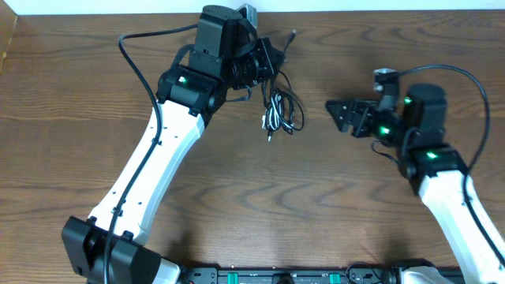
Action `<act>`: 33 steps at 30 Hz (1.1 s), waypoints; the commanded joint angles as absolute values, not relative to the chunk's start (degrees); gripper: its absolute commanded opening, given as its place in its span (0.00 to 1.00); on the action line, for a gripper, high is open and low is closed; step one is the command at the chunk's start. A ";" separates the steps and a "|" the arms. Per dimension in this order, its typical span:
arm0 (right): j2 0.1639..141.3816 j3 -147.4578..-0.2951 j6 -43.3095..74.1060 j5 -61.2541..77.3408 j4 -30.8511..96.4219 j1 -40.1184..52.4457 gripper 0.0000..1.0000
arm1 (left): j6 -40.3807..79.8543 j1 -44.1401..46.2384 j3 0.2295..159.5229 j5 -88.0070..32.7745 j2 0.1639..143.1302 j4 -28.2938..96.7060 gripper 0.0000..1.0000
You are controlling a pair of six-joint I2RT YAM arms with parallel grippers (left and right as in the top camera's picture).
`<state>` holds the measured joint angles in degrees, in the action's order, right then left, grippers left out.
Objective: Untangle cables
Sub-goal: 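Reach the right gripper into the bundle and grasp cable loops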
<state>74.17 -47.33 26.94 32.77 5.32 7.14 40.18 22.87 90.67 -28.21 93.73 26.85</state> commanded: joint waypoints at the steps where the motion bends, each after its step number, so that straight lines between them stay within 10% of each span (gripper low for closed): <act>1: 78.96 -48.27 35.44 31.64 1.93 9.72 0.75 | 41.71 22.70 92.60 -35.64 92.20 26.46 0.07; 16: 97.49 -48.27 43.90 26.00 -11.11 19.38 0.56 | 41.69 22.74 92.60 -41.19 92.20 26.85 0.08; 23: 99.98 -48.27 44.27 25.63 -12.45 20.47 0.01 | 37.30 22.50 92.60 -38.13 92.23 28.38 0.08; 33: 93.54 -48.84 38.19 27.38 -4.60 11.84 0.01 | 30.59 19.51 92.03 -1.15 92.49 45.63 0.08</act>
